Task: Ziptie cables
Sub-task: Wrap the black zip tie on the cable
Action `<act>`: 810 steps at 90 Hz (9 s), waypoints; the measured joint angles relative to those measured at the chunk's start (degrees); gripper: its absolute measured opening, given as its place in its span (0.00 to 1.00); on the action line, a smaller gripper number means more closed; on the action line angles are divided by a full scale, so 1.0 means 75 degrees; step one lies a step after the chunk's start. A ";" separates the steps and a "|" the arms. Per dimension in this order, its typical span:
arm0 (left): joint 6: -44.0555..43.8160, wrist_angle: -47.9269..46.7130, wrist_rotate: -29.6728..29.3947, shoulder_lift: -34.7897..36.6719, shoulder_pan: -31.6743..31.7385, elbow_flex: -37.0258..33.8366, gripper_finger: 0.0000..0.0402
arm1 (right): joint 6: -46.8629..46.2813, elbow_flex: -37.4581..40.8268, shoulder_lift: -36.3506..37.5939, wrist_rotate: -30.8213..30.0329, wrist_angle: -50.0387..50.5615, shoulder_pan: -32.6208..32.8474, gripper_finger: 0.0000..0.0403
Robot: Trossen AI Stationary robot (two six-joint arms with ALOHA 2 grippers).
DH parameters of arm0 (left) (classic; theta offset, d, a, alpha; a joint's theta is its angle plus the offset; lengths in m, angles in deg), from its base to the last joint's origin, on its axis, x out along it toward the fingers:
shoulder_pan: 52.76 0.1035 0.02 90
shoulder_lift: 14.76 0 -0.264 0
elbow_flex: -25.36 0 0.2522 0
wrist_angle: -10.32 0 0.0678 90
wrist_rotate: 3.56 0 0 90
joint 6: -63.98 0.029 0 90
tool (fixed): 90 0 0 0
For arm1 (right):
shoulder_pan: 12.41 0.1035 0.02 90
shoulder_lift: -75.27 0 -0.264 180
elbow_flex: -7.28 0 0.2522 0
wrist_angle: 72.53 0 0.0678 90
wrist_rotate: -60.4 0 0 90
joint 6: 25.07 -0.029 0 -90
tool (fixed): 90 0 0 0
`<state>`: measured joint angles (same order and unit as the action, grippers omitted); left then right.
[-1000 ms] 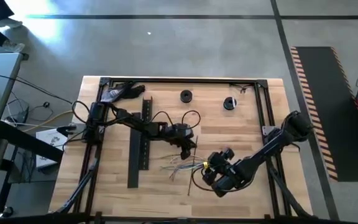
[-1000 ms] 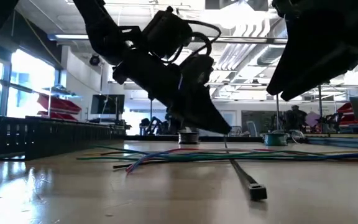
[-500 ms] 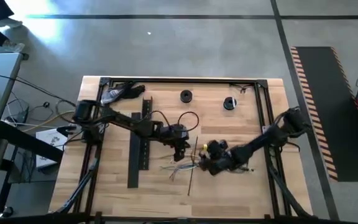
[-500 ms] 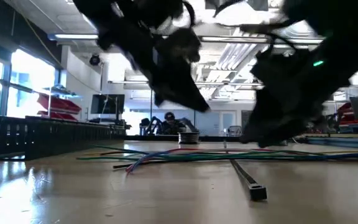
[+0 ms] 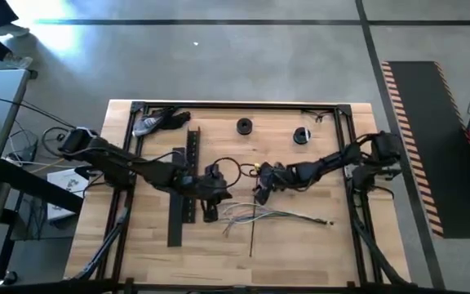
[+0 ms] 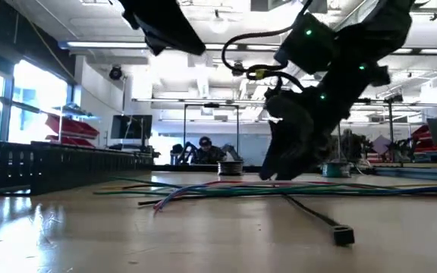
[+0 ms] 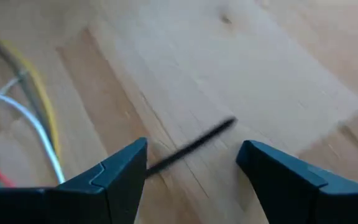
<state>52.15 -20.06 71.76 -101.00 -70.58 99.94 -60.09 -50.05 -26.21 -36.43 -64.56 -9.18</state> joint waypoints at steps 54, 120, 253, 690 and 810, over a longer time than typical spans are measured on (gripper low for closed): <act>-0.0214 -0.0603 -0.0390 -0.0160 -0.0737 0.0000 0.00 | 0.0191 0.1816 -0.0043 0.1532 -0.4132 -0.0067 0.52; -0.0208 -0.0542 -0.0738 -0.0160 -0.0728 0.0000 0.00 | -0.0078 0.1417 -0.0595 0.0339 -0.4353 0.0155 0.10; 0.0779 0.6420 0.2476 -0.4526 0.1894 0.0376 0.34 | 0.0506 0.4167 0.3157 -0.1402 -0.4881 0.1987 0.00; -0.0063 0.3255 0.0443 -0.1310 0.1280 -0.2420 0.00 | 0.2034 0.0877 0.1731 0.0259 -0.0351 0.0351 0.56; 0.1751 0.4753 0.2297 -0.4669 0.2516 0.0654 0.00 | -0.5578 0.0108 0.0912 -0.0414 0.2304 0.5171 0.56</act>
<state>65.28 15.58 88.99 -136.02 -51.71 104.85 -101.92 -49.24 -19.37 -39.54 -47.28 29.61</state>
